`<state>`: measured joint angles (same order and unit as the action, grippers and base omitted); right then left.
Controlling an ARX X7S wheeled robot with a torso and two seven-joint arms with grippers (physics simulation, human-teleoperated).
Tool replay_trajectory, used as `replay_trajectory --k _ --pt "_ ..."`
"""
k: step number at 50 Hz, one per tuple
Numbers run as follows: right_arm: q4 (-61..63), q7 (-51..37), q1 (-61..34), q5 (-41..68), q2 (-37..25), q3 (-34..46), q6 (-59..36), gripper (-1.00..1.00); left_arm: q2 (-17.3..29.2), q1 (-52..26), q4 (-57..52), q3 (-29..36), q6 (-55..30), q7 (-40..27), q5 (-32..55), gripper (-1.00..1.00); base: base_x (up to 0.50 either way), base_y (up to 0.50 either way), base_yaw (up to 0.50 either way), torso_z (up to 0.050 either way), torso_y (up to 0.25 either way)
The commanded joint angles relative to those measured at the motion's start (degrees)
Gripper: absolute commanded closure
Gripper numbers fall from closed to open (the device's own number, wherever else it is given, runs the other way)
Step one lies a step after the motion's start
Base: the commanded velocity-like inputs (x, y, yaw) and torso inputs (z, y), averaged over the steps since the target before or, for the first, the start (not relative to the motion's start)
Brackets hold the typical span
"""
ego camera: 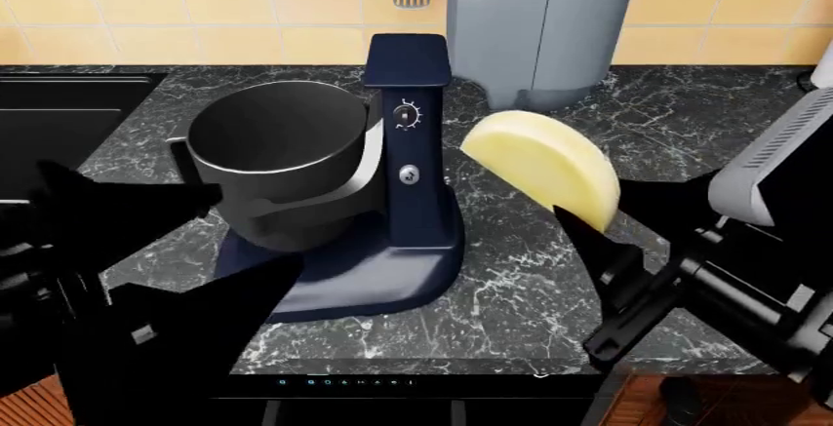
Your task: Place the cheese in the stand mixer bowl.
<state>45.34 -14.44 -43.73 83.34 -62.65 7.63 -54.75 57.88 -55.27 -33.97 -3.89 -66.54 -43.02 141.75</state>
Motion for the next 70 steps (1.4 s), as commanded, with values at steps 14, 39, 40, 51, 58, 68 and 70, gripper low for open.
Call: replay_trajectory --k 14,39,40,51,58,68,70 --pt "-4.48 7.43 -10.51 -7.44 10.09 9.31 -1.46 1.00 -10.31 -6.67 10.68 -2.44 -3.30 13.42 -1.31 -1.00 0.00 0.00 0.00 0.000 0.000" --pt "-5.32 10.77 -7.24 -6.77 11.82 6.35 4.90 1.00 -15.17 -3.91 14.69 -5.96 -6.64 19.25 -8.26 -1.00 0.00 0.00 0.00 0.000 0.000" --pt "-5.42 11.02 -7.13 -6.94 11.97 6.29 5.19 1.00 -15.30 -3.73 14.71 -6.03 -6.79 19.49 -8.34 -1.00 0.00 0.00 0.00 0.000 0.000" --pt "-9.06 14.51 -4.80 -7.03 13.79 4.55 9.20 1.00 -16.67 -2.42 16.06 -7.07 -8.67 22.03 -11.11 -1.00 0.00 0.00 0.00 0.000 0.000" --pt "-11.79 16.01 -3.71 -6.46 14.09 3.66 10.50 1.00 -15.66 -1.42 15.42 -8.00 -8.30 22.08 -10.54 -1.00 0.00 0.00 0.00 0.000 0.000" --pt "-21.81 22.01 -2.10 -3.00 15.43 3.57 11.27 1.00 -15.03 -0.96 15.55 -8.88 -8.24 23.10 -10.13 -1.00 0.00 0.00 0.00 0.000 0.000" --pt "-23.67 23.24 -1.91 -2.65 15.72 3.48 11.54 1.00 -15.13 -0.80 15.67 -9.11 -8.33 23.36 -10.42 -1.00 0.00 0.00 0.00 0.000 0.000"
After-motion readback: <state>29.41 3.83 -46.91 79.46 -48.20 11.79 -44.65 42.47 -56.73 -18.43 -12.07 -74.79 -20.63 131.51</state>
